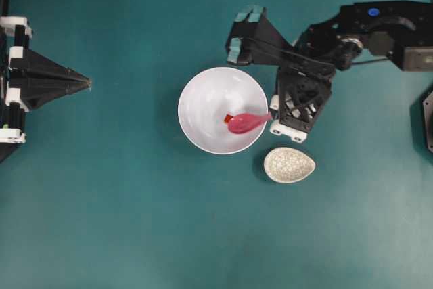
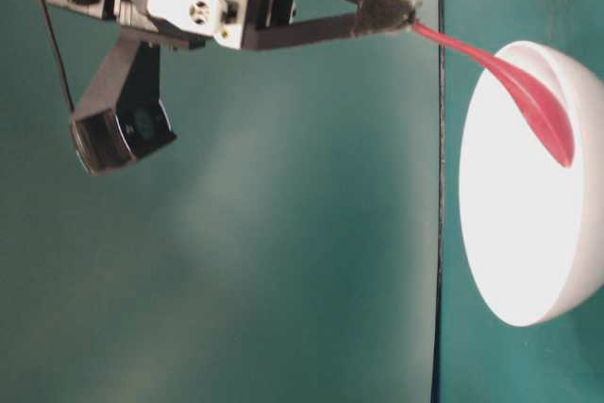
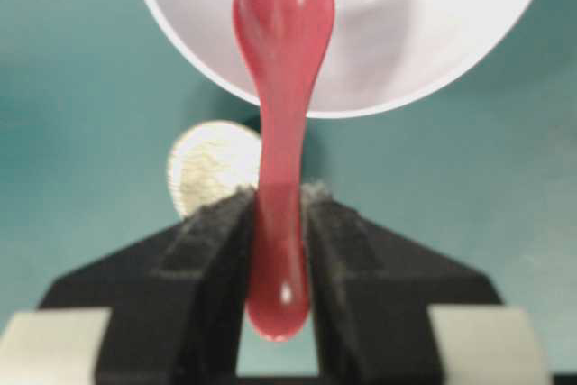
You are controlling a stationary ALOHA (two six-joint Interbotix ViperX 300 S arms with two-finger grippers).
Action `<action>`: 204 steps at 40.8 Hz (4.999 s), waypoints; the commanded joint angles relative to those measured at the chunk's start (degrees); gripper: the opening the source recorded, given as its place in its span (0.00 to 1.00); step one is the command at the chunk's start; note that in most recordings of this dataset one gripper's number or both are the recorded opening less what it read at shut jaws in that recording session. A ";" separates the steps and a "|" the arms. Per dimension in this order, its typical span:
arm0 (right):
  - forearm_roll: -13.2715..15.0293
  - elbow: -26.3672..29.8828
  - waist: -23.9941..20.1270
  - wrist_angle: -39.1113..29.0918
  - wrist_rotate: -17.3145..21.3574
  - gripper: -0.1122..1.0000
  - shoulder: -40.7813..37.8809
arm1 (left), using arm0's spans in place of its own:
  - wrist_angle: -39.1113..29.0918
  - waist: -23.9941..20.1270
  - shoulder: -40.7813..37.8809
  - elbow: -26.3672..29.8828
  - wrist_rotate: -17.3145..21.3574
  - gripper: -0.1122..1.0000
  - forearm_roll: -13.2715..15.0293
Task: Grip the spoon and scoop the red block from the bowl with right arm.
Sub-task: 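Lower the spoon bowl into the white bowl beside the red cube, then drag the spoon under the red cube along the bowl bottom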
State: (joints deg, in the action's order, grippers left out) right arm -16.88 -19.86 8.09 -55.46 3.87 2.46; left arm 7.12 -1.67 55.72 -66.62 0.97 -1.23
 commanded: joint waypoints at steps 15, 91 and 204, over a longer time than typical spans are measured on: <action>4.83 5.80 0.18 -6.06 -0.26 0.32 -2.11 | 0.62 0.09 -0.26 1.14 0.09 0.10 -0.18; 9.32 9.58 0.09 2.46 0.53 0.32 -8.79 | 0.53 0.09 0.00 1.14 0.18 0.10 -0.18; 8.61 3.60 -2.20 11.60 10.11 0.32 -5.45 | 0.62 0.09 -0.44 0.97 -0.35 0.10 -0.18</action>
State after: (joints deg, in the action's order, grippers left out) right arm -8.35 -18.19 5.89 -45.09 13.80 -3.60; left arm 7.12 -1.76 55.63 -66.62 0.70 -1.23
